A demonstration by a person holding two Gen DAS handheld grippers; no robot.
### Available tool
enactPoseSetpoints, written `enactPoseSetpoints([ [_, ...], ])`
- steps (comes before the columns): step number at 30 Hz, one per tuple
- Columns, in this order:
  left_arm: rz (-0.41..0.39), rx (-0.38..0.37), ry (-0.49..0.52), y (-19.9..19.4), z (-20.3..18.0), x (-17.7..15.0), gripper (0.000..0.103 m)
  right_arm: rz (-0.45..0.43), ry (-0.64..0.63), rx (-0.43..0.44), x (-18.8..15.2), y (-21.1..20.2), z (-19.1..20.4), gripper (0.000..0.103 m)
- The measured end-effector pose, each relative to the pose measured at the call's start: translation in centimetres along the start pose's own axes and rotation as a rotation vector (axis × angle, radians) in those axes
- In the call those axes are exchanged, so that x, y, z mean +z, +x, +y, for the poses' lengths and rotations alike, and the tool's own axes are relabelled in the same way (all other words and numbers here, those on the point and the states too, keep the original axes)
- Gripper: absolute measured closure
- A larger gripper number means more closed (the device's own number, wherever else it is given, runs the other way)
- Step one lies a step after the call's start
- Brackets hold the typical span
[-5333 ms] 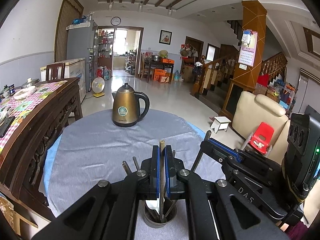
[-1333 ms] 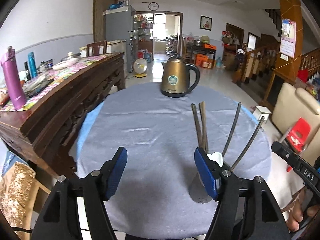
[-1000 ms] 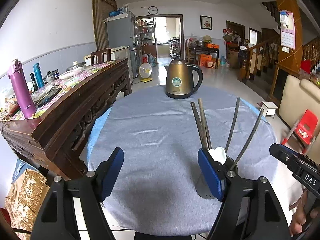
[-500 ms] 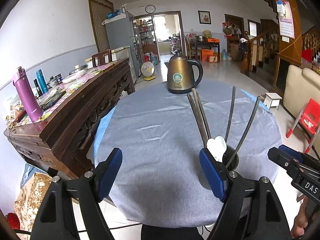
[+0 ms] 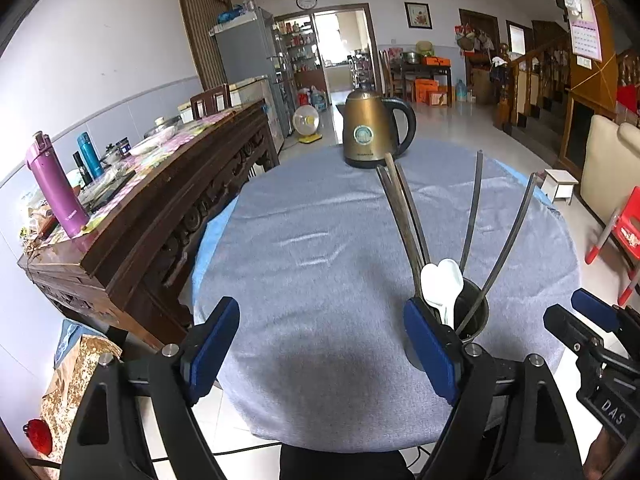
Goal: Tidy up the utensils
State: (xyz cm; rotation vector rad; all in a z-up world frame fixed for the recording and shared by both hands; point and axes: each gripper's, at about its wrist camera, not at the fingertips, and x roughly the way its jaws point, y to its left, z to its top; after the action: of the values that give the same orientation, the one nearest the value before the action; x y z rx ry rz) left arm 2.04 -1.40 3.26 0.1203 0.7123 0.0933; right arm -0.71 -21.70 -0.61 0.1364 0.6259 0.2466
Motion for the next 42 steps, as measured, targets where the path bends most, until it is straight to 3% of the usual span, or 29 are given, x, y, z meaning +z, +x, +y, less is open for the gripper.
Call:
enactPoseSetpoints([
  [7, 0.052, 0.042, 0.005, 2.1, -0.6, 0.0, 0.018, 0.011, -0.012, -0.017, -0.2, 0.7, -0.8, 0.045],
  [10, 0.051, 0.078, 0.021, 2.6, -0.7, -0.2, 0.018, 0.016, -0.007, -0.02, 0.0, 1.1, -0.9, 0.045],
  [19, 0.033, 0.097, -0.003, 2.8, 0.4, -0.1, 0.018, 0.001, -0.051, -0.048, 0.7, 1.4, 0.2, 0.045],
  [30, 0.01, 0.022, -0.065, 1.7, 2.3, -0.3, 0.018, -0.034, -0.107, -0.105, 1.6, 0.9, 2.8, 0.045],
  [42, -0.006, 0.006, -0.124, 1.8, 4.6, -0.4, 0.018, -0.048, -0.138, -0.14, 2.0, 0.6, 4.8, 0.043],
])
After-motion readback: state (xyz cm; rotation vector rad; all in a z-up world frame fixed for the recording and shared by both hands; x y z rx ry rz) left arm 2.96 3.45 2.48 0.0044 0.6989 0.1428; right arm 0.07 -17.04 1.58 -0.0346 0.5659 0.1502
